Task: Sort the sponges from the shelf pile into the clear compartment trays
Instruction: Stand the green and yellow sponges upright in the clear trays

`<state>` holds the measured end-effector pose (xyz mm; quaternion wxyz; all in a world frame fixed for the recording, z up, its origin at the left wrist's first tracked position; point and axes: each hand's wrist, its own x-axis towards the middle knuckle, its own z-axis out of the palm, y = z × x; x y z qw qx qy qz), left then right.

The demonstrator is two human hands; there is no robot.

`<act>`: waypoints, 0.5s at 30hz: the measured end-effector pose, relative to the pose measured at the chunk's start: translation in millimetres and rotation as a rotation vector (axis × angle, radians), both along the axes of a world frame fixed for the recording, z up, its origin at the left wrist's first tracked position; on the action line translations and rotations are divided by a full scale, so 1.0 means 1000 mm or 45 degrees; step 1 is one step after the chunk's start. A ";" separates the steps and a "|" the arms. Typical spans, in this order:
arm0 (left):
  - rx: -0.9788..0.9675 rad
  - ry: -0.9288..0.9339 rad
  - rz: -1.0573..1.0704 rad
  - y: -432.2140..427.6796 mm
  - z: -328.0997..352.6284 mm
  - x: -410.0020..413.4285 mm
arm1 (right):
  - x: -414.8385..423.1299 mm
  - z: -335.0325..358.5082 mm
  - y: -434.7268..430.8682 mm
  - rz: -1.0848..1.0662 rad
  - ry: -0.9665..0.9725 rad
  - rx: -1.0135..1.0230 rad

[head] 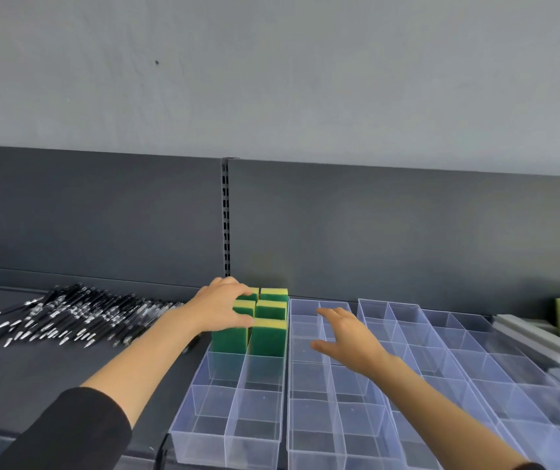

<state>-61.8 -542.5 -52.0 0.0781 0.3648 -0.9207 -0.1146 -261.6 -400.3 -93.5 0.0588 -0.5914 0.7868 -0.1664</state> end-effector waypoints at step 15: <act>-0.301 -0.241 -0.201 0.074 -0.005 -0.112 | -0.063 0.009 0.105 -0.319 0.297 0.020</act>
